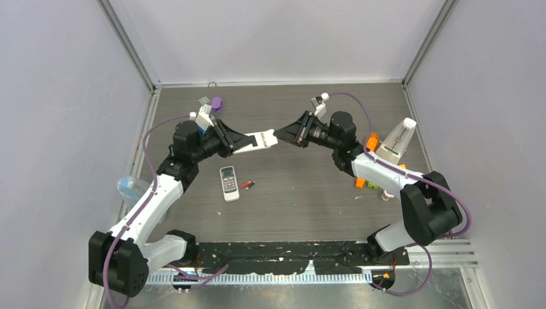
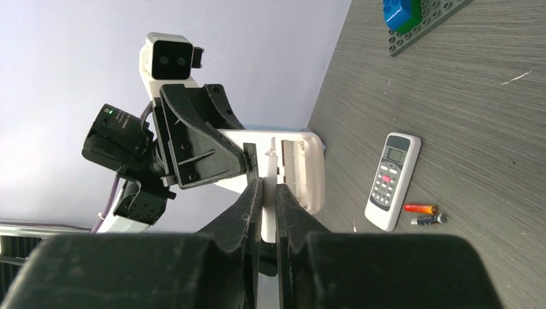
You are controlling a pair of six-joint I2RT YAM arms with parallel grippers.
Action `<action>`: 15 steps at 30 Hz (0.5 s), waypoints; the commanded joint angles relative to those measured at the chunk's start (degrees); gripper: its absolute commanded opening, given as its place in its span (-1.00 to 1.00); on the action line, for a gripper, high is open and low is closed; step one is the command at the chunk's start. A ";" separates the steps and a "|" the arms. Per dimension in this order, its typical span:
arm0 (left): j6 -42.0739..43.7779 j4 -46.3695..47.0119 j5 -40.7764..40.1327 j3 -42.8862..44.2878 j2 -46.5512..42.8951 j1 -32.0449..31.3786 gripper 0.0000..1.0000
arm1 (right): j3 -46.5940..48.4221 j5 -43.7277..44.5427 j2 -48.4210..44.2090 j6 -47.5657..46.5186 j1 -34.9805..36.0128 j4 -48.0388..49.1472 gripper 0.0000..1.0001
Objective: Load the batteries into the remote control
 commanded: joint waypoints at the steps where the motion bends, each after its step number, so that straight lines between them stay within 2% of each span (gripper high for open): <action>1: 8.80 -4.88 -3.20 3.59 0.96 -0.01 -1.00 | 0.90 -1.92 0.73 -1.17 -0.74 4.24 -0.89; 5: 11.07 -5.40 -4.63 2.96 3.07 -0.01 -1.00 | 1.65 -2.08 2.21 -1.33 -1.04 3.89 -0.90; 10: 18.12 -8.59 -9.53 2.58 3.06 -0.01 -1.00 | 0.98 3.99 3.08 -13.89 -2.29 -12.71 -0.89; 15: 25.61 -11.99 -10.41 3.18 2.85 0.08 -1.00 | -0.20 9.86 8.53 -22.21 -2.43 -20.32 -0.90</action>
